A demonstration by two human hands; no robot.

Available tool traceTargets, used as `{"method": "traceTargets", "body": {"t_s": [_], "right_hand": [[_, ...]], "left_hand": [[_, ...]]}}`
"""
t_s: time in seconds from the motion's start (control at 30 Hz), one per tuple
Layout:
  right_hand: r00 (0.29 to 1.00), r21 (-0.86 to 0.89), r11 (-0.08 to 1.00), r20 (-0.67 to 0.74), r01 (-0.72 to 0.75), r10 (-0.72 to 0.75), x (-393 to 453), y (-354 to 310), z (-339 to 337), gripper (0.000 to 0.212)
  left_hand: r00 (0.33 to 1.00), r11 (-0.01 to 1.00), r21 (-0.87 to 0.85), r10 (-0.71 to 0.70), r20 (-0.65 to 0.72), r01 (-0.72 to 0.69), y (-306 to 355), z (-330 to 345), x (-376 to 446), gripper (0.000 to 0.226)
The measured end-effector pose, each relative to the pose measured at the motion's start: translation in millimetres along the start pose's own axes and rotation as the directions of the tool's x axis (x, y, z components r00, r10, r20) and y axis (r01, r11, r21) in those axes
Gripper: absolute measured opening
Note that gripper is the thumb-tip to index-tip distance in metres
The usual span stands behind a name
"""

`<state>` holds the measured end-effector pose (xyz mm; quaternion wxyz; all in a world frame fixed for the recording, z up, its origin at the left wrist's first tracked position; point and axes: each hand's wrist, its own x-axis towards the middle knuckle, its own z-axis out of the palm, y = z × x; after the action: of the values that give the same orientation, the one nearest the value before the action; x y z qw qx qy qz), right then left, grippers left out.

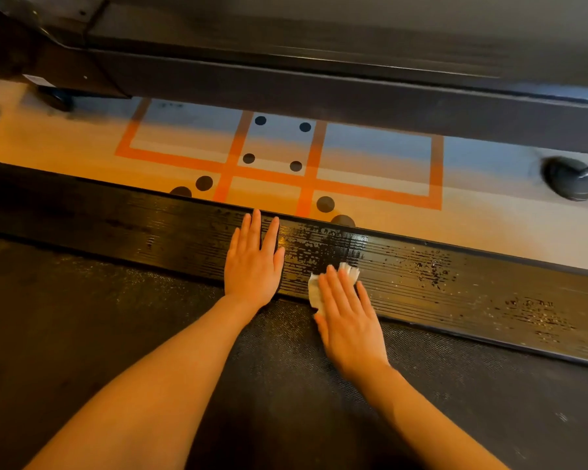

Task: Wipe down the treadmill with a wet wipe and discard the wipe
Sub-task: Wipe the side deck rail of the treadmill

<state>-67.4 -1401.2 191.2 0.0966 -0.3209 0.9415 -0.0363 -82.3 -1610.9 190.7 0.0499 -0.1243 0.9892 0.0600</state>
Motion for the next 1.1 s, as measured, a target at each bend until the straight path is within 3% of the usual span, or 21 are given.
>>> {"method": "traceTargets", "body": {"t_s": [0.2,0.33,0.47,0.53,0.7,1.1], "right_hand": [[1.000,-0.058,0.998,0.025,0.006,-0.004,14,14,0,0.060],[0.993,-0.071,0.991,-0.033,-0.112,0.110,40,19,-8,0.058],[0.983,-0.001,0.985,0.050,-0.175,0.175,50,20,-23,0.058],[0.985,-0.003,0.986,0.024,-0.169,0.169,40,16,-21,0.058],[0.947,0.000,0.951,-0.083,-0.310,0.309,8,19,-4,0.060],[0.981,-0.030,0.988,-0.128,-0.149,0.144,5,26,1,0.063]], "left_hand": [[1.000,1.000,0.008,-0.005,-0.030,0.005,-1,4,1,0.065],[1.000,1.000,0.000,-0.018,-0.018,0.018,0,4,1,0.062],[1.000,1.000,0.013,-0.029,0.010,0.029,1,2,1,0.063],[1.000,1.000,0.001,-0.024,-0.001,0.024,0,3,1,0.062],[1.000,1.000,-0.012,-0.006,-0.015,0.006,-1,4,0,0.062],[1.000,1.000,-0.010,-0.003,-0.019,0.003,-2,5,0,0.062]]}}
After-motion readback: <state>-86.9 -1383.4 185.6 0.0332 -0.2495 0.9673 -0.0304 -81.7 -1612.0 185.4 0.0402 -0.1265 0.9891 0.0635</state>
